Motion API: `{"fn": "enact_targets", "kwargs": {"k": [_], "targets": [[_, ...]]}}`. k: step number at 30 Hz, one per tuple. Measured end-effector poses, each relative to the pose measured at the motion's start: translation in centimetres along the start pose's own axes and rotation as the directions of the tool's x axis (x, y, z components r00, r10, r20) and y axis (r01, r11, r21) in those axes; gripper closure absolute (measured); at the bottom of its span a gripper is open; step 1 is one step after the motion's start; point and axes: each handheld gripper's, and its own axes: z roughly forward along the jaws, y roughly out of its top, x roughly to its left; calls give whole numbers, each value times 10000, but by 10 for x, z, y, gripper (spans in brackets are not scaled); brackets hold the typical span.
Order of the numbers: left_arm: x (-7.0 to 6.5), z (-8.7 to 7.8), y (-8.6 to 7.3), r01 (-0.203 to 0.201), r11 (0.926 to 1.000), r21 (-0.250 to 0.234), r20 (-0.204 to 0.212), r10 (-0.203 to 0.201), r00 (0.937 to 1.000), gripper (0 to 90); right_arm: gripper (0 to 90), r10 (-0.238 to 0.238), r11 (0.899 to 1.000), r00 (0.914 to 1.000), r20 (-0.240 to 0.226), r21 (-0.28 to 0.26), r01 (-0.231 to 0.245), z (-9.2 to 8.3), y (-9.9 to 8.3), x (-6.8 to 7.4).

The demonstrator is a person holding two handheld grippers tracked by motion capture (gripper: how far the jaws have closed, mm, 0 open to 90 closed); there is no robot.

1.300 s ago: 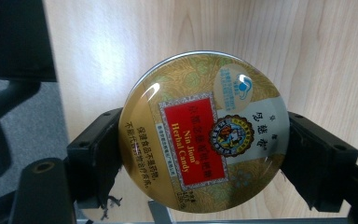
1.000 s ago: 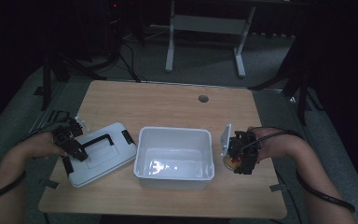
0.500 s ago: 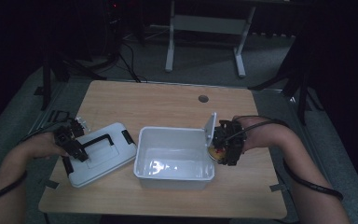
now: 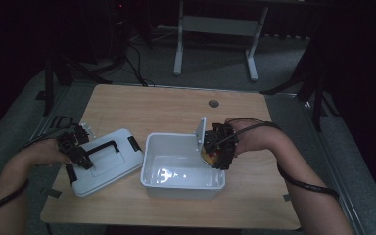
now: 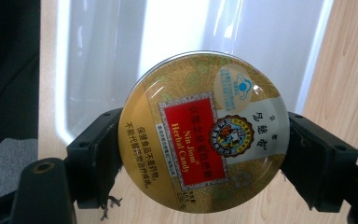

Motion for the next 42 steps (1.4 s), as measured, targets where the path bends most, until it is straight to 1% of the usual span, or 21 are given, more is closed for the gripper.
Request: {"fn": "enact_targets", "kwargs": {"k": [3,6,10,14,17,22,24,25,28,30,31,33,34,36,37,39,40,41,42], "targets": [[0,0,-1,47,10000,10,-4,-47,10000,331,199,44,10000,10000,-67,13,-44,10,4,-2],[1,-1,-2,78,10000,-16,-63,-78,9999,331,199,-19,10000,9999,-161,28,20,21,7,-3],[1,-1,-4,75,10000,30,-67,-75,9999,331,199,191,9997,9995,-251,138,-187,38,9,-6],[1,0,-4,83,10000,31,-35,-83,10000,331,200,332,9989,9986,-402,352,-318,54,11,-6],[1,1,-4,75,9999,112,-46,-74,10000,331,200,420,9979,9971,-637,517,-388,65,13,-4],[1,1,-3,67,9999,80,-39,-67,10000,331,199,611,9942,9930,-1006,948,-516,79,15,-1],[1,1,-3,68,9999,84,-39,-67,10000,331,200,604,9934,9929,-1023,1037,-497,82,16,-1],[1,1,-3,67,9999,85,-47,-66,10000,331,199,606,9918,9921,-1098,1190,-474,88,16,0],[1,1,-2,60,9999,95,-55,-60,10000,331,199,567,9909,9915,-1171,1281,-415,93,18,0],[1,0,-2,66,9999,88,-63,-65,10000,331,200,633,9881,9915,-1140,1469,-462,97,19,0],[1,0,-2,58,9999,86,-63,-57,10000,331,200,585,9872,9922,-1101,1543,-411,99,20,0],[1,0,-2,48,10000,74,-60,-47,10000,331,200,712,9831,9916,-1076,1756,-515,103,21,-1],[1,0,-1,44,10000,75,-52,-44,10000,331,200,698,9813,9922,-1032,1857,-497,106,22,-1],[0,0,-1,45,10000,87,-40,-44,10000,331,200,730,9779,9915,-1076,2032,-499,110,22,-1],[0,0,-1,41,10000,87,-50,-40,10000,331,200,679,9765,9928,-989,2106,-458,112,23,-1],[1,1,-2,53,9999,101,-50,-52,10000,331,200,520,9748,9931,-1048,2213,-277,116,23,0],[1,1,-2,64,9999,103,-50,-63,10000,331,200,439,9728,9944,-956,2305,-208,119,22,0],[1,1,-2,71,9999,96,-48,-71,10000,331,200,523,9715,9944,-923,2351,-292,121,22,-1],[1,1,-2,73,9999,104,-44,-72,10000,331,200,652,9704,9929,-997,2382,-398,124,22,-2]]}}
